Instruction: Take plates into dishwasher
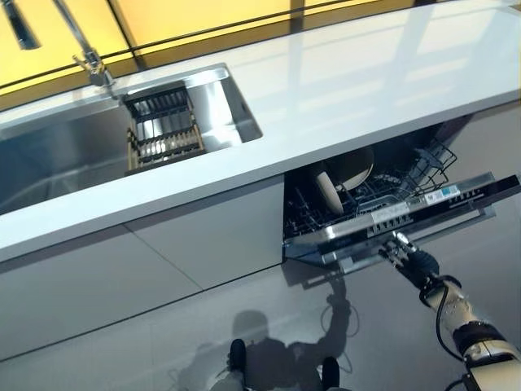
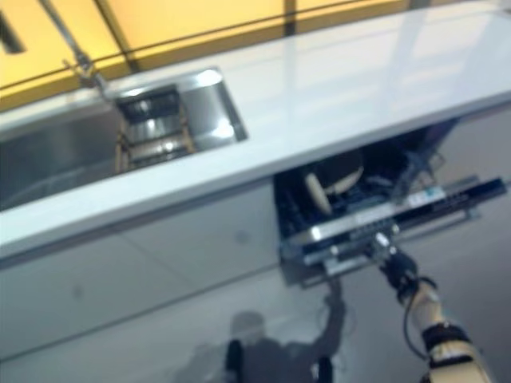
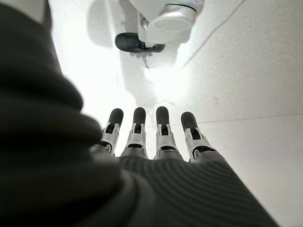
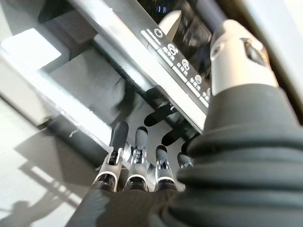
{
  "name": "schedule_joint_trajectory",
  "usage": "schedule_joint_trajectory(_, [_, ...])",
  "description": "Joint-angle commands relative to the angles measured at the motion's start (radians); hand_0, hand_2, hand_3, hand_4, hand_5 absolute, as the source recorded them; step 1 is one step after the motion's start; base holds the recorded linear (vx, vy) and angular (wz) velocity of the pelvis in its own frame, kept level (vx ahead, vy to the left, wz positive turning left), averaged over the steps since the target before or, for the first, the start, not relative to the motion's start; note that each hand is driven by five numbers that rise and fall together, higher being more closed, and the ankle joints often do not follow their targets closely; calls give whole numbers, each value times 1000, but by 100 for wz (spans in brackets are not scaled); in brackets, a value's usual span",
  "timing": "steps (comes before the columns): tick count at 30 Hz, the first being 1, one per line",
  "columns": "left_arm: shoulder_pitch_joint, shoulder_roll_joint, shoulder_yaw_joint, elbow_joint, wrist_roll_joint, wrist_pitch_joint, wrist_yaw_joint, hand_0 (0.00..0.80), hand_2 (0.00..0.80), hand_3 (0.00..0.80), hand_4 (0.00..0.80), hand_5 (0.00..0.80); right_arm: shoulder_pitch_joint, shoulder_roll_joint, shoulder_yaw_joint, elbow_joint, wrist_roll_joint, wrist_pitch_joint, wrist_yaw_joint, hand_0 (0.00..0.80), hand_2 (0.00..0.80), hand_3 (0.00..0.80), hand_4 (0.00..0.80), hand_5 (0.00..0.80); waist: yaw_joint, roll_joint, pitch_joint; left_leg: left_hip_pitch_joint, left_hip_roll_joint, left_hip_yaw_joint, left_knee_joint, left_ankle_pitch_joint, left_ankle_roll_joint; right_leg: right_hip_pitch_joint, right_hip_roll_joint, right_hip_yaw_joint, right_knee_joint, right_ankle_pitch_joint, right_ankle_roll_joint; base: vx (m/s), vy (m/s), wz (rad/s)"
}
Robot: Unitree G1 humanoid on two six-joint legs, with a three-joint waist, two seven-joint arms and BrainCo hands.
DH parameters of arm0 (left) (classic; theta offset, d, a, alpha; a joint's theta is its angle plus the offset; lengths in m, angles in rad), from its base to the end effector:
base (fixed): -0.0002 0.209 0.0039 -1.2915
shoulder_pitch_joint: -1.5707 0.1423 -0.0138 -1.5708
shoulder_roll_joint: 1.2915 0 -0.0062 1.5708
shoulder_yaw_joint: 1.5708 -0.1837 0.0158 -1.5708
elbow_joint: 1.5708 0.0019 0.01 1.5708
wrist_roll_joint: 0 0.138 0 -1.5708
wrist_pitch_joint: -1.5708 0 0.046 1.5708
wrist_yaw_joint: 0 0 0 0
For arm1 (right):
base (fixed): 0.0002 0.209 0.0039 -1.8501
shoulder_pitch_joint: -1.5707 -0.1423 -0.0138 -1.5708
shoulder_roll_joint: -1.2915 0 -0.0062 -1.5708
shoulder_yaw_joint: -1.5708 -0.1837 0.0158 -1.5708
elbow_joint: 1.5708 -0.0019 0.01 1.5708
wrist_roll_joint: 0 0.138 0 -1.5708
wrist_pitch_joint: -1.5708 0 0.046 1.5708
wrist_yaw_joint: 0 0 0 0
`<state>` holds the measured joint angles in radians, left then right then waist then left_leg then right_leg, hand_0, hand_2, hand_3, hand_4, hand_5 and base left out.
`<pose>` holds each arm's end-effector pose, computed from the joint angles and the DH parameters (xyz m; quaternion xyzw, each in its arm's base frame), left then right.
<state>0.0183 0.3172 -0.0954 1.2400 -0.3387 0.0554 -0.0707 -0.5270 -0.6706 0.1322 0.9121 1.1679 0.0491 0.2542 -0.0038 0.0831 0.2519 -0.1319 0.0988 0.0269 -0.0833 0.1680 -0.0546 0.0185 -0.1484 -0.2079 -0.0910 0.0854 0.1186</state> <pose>0.0607 0.2548 -0.1094 -0.0062 0.5915 0.1244 0.7967 0.2715 -0.3129 0.0659 0.2595 0.0885 -0.0645 0.9595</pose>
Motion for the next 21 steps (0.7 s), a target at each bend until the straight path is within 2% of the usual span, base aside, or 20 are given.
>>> schedule_joint_trajectory(1, [-31, 78, -57, 27, 16, -10, 5, 0, 0, 0, 0, 0, -465, -31, 11, -65, -13, -144, 85, 0, 0, 0, 0, 0, 96, -46, -96, 124, -59, 31, -4, -146, 19, 18, 57, -10, 21, -84, -58, 50, 0, 19])
schedule_joint_trajectory(7, [-10, 66, -58, 31, 53, -36, 1, 0, 0, 0, 0, 0, -397, -44, -26, 3, -61, -88, 123, 0, 0, 0, 0, 0, 100, -60, -125, 146, -53, 36, -4, -155, 20, 46, 61, -9, 4, -83, -53, 71, 1, 40])
schedule_joint_trajectory(17, [-12, 69, -57, 20, 92, -25, -20, 0, 0, 0, 0, 0, -273, -59, -72, 36, -137, -9, 164, 0, 0, 0, 0, 0, 90, -84, -168, 185, -42, 47, -4, -168, 17, 90, 66, -2, 4, -99, -49, 51, -9, 1])
schedule_joint_trajectory(21, [-19, 60, -49, 20, 95, -16, -25, 0, 0, 0, 0, 0, -173, -20, -60, 7, -174, 18, 170, 0, 0, 0, 0, 0, 72, -97, -190, 195, -35, 56, -4, -172, 14, 97, 65, 7, 4, -100, -46, -2, 16, 0])
